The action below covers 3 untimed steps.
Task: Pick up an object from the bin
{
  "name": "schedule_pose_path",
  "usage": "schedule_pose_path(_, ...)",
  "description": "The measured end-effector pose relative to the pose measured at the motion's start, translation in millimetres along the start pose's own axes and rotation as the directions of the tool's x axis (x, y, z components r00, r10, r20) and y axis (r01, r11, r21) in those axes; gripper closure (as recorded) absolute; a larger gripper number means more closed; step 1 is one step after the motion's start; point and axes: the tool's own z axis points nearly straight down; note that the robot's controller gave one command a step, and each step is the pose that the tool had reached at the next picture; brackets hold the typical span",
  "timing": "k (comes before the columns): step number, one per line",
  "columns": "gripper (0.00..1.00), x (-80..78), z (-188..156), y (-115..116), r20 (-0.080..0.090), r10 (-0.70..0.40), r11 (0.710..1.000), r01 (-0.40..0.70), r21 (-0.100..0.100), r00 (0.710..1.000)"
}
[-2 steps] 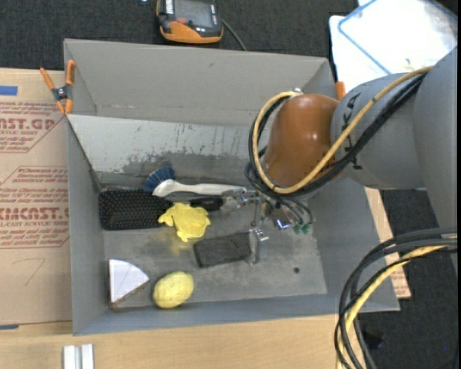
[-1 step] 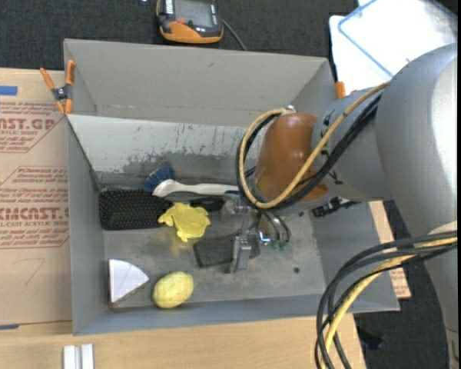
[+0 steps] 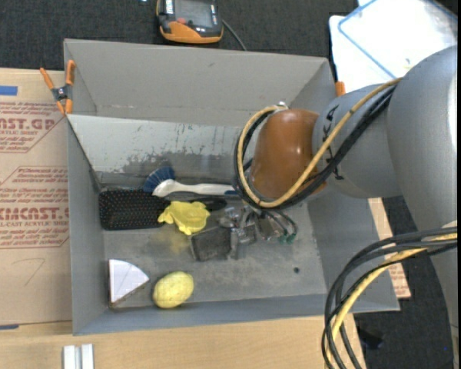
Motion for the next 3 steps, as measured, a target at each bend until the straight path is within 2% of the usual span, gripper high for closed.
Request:
schedule_pose_path(1, 1.0, 0.3, 0, 0, -0.001, 0.0, 1.0, 0.0, 0.0, 1.0)
schedule_pose_path(2, 1.0, 3.0, -35, 1, -0.01, -0.001, 1.0, 0.001, -0.002, 1.0)
schedule_pose_path(3, 1.0, -0.5, -78, 1, 0.002, 0.0, 1.0, 0.0, 0.001, 1.0)
